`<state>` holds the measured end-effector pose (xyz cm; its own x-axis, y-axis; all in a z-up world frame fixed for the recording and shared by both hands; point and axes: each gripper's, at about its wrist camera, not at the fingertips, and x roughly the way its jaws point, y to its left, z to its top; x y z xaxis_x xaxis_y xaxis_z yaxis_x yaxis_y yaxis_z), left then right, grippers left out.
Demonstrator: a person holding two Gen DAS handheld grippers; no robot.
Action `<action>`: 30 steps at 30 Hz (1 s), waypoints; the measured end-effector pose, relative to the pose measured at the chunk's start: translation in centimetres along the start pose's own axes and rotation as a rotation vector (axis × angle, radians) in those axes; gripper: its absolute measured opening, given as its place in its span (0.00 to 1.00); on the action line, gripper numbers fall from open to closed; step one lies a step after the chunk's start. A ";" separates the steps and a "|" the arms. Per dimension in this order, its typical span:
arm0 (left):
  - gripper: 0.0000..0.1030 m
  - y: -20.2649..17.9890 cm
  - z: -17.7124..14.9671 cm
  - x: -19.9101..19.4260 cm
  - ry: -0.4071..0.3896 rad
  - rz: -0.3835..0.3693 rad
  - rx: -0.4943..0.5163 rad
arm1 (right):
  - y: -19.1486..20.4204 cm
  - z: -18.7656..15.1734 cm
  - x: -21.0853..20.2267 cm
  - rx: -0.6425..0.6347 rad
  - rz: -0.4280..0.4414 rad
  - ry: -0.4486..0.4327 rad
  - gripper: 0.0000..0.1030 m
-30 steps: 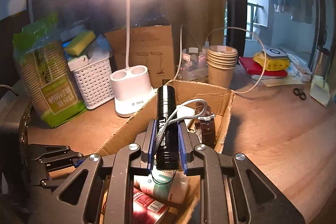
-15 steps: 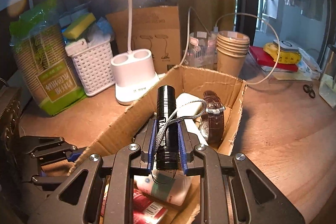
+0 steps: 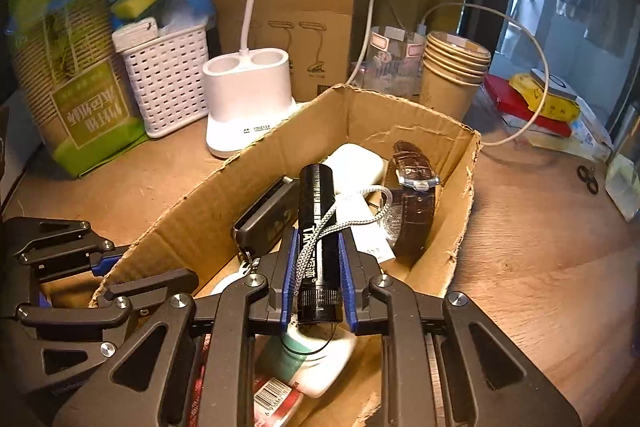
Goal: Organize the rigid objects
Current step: 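Carry the flashlight with the right tool into the box and release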
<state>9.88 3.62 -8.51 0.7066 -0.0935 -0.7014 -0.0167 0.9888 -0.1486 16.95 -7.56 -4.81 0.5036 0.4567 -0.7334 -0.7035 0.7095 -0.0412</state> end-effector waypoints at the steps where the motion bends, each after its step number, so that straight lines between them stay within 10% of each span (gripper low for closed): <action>1: 0.18 0.0 0.0 0.0 0.000 0.000 0.000 | 0.0 0.0 0.0 -0.003 -0.002 0.000 0.21; 14: 0.18 0.0 0.0 0.0 0.000 0.000 0.000 | 0.6 -0.6 -0.9 -0.005 0.023 -0.022 0.22; 30: 0.18 -0.1 0.0 -0.1 -0.001 0.002 0.003 | 0.3 -1.9 -4.2 0.031 -0.006 -0.082 0.51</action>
<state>9.87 3.58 -8.43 0.7074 -0.0911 -0.7009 -0.0162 0.9893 -0.1449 13.65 -10.25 -3.06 0.5480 0.4938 -0.6752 -0.6850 0.7281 -0.0235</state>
